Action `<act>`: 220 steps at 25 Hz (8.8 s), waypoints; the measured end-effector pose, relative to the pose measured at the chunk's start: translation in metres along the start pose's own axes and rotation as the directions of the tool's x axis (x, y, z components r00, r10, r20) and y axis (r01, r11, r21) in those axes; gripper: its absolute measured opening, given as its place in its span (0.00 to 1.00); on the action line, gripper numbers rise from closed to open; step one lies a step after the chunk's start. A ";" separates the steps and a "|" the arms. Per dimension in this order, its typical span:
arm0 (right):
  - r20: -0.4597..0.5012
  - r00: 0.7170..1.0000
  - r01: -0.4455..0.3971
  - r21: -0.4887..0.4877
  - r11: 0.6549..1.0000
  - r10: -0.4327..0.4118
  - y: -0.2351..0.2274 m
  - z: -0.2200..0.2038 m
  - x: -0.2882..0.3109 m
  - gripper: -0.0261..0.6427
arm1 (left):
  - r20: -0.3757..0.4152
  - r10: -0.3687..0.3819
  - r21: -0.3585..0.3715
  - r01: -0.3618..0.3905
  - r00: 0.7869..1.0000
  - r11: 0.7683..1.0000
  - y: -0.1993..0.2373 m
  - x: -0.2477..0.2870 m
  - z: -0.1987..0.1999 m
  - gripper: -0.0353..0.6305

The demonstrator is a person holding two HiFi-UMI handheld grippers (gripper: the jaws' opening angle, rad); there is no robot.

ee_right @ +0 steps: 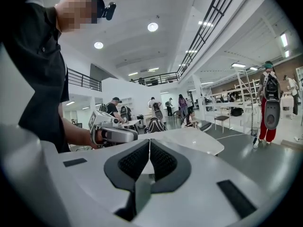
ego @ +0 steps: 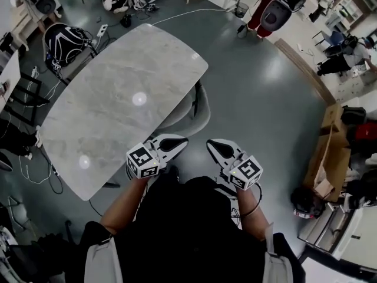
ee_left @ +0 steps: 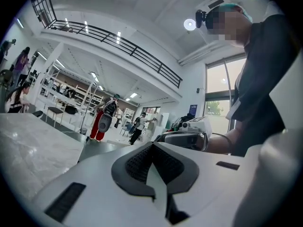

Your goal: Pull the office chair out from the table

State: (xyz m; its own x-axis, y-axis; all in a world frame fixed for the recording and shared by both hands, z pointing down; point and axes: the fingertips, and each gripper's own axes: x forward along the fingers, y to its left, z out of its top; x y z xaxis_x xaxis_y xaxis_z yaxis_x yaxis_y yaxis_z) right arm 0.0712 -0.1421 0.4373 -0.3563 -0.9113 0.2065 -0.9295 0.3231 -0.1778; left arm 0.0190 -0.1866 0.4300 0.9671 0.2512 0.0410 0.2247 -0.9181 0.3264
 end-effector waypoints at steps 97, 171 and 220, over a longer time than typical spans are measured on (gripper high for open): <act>-0.847 0.473 -0.830 -0.337 0.445 0.240 -0.129 -0.263 0.127 0.20 | -0.808 0.413 0.375 -0.174 0.420 0.911 0.172 0.109 -0.273 0.20; -0.899 0.336 -0.851 -0.163 0.500 0.281 -0.007 -0.331 -0.131 0.18 | -0.859 0.275 0.202 -0.206 0.433 0.957 -0.107 0.152 -0.354 0.19; -0.904 0.339 -0.842 -0.167 0.514 0.262 0.073 -0.387 -0.316 0.19 | -0.858 0.275 0.194 -0.222 0.434 0.956 -0.301 0.191 -0.420 0.19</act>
State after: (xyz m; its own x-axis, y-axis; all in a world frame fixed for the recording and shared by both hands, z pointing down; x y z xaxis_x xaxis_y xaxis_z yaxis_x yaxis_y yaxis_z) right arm 0.0796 0.2683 0.7310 -0.4502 0.0059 0.8929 -0.1934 0.9756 -0.1040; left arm 0.0861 0.2669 0.7359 0.3788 0.1193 0.9178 0.0230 -0.9926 0.1196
